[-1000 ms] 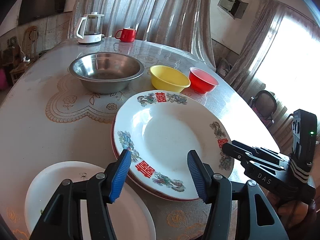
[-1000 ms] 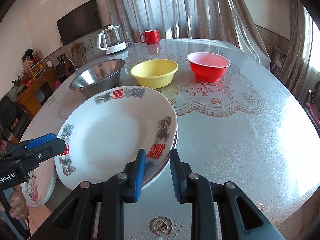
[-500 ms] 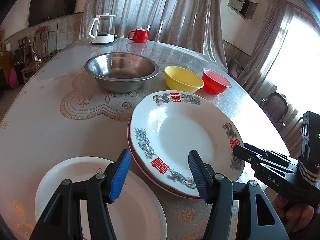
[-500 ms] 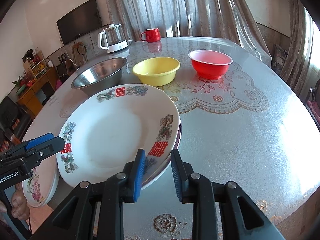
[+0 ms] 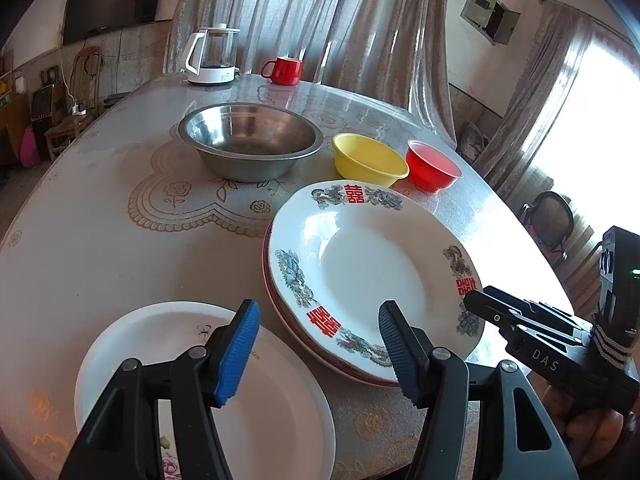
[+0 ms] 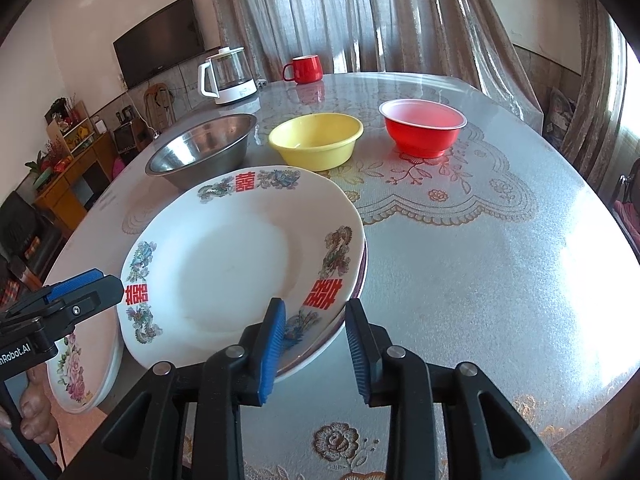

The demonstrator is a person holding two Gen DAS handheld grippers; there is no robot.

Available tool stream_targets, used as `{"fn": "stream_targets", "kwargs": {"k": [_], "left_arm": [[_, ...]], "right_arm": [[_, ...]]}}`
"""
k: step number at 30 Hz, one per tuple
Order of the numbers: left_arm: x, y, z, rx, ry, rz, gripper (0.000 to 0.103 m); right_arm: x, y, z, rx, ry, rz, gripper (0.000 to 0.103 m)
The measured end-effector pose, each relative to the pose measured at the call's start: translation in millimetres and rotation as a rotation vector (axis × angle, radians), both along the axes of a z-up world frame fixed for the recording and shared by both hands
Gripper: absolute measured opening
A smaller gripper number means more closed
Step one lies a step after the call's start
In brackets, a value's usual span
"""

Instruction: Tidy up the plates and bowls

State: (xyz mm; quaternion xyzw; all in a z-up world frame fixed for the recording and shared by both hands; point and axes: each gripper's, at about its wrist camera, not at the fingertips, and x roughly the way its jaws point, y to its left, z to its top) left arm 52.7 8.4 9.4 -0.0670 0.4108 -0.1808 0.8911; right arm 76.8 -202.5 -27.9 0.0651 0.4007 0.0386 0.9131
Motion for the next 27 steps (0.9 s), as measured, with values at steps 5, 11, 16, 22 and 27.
{"fn": "stream_targets", "kwargs": {"k": [5,11,16,22,27], "left_arm": [[-1.1,5.3,-0.7,-0.011,0.008,0.011,0.063],[-2.1,14.8,0.0,-0.022,0.007,0.029,0.063],[-3.0,33.6,4.1,-0.039,0.000,0.060,0.063],[-6.7,70.7,7.8,-0.048,-0.011,0.149,0.063],[-14.4,109.8,6.8,-0.083,-0.012,0.230,0.061]], "right_arm": [[-3.4,0.8,7.6,0.013,-0.031,0.007,0.031],[-9.1,11.1,19.9,0.046,-0.081,0.076,0.034],[-15.9,28.5,27.0,0.086,-0.104,0.196,0.034],[-24.5,63.8,26.2,0.176,-0.072,0.415,0.034],[-27.9,96.5,4.8,0.277,0.033,0.561,0.034]]}}
